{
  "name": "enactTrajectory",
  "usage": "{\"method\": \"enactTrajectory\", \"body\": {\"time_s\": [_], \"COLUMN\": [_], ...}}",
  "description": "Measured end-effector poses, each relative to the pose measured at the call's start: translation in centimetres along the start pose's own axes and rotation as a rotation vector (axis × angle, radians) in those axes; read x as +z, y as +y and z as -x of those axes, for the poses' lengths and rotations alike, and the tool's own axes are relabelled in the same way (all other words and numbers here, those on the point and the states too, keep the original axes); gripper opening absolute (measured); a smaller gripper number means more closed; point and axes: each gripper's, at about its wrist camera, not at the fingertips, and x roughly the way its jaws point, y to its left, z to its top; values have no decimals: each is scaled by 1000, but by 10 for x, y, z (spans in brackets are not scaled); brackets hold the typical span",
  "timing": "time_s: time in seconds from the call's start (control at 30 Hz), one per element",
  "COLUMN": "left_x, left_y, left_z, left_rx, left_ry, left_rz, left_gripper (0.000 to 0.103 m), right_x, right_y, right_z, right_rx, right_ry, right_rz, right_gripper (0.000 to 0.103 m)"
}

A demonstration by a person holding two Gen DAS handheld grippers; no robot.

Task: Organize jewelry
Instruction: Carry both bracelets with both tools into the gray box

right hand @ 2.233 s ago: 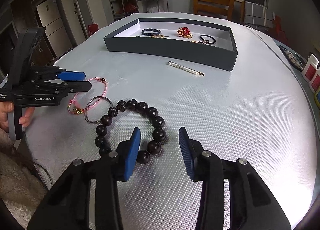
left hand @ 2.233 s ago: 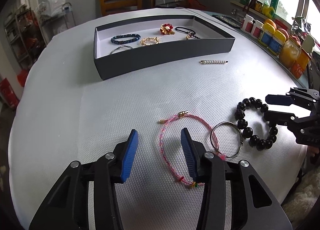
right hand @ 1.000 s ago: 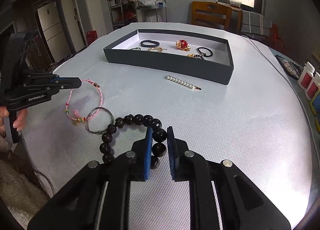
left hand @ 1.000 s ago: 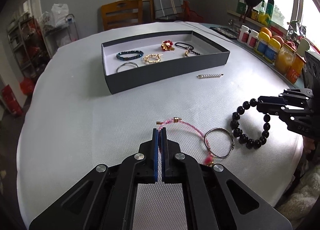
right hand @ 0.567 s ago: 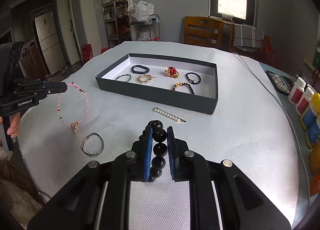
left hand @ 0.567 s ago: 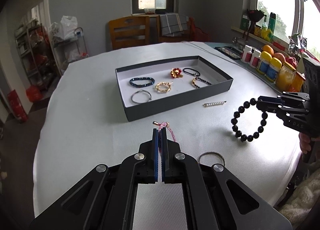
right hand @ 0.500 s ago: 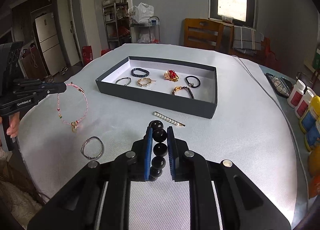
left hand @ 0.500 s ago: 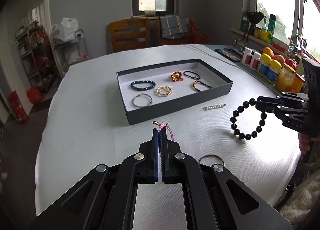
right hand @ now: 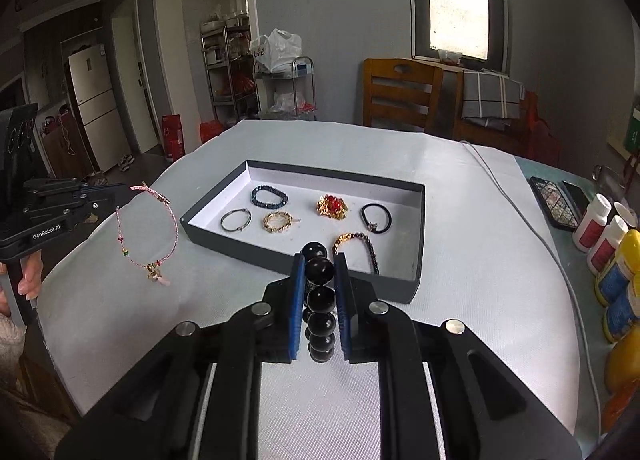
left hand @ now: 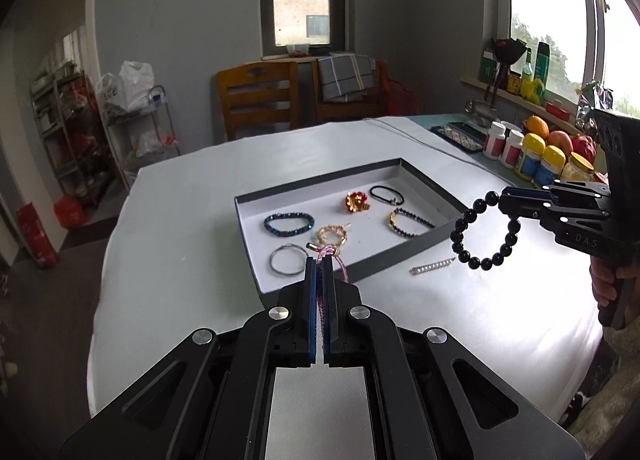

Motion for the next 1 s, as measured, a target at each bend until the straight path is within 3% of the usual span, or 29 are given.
{"method": "enactTrajectory", "body": {"time_s": [0.23,0.43,0.7,0.83,1.0], "left_x": [39,57,46,37,25], "left_y": [10,7,6,12,23], "left_z": [-26,-63,-109,-123,-135], "left_rx": [0,-26,-102,-110,-75], "left_ry": [-58,-44,38,77,122], "left_rz": [23,33,75,110,125], "left_gripper": [2,2,2,2,2], "right_x": [37,55,55,48,37], "right_y": [-10,-17,0,3,-4], "right_z": [-18,-50,-96,-116,-133], "right_rx": [-47,-38,31,58,24], "right_ry": [-53,-44,1,53,115], "right_rz": [10,-15,7,-4,-33], "right_gripper": [14,14,14,14,14]}}
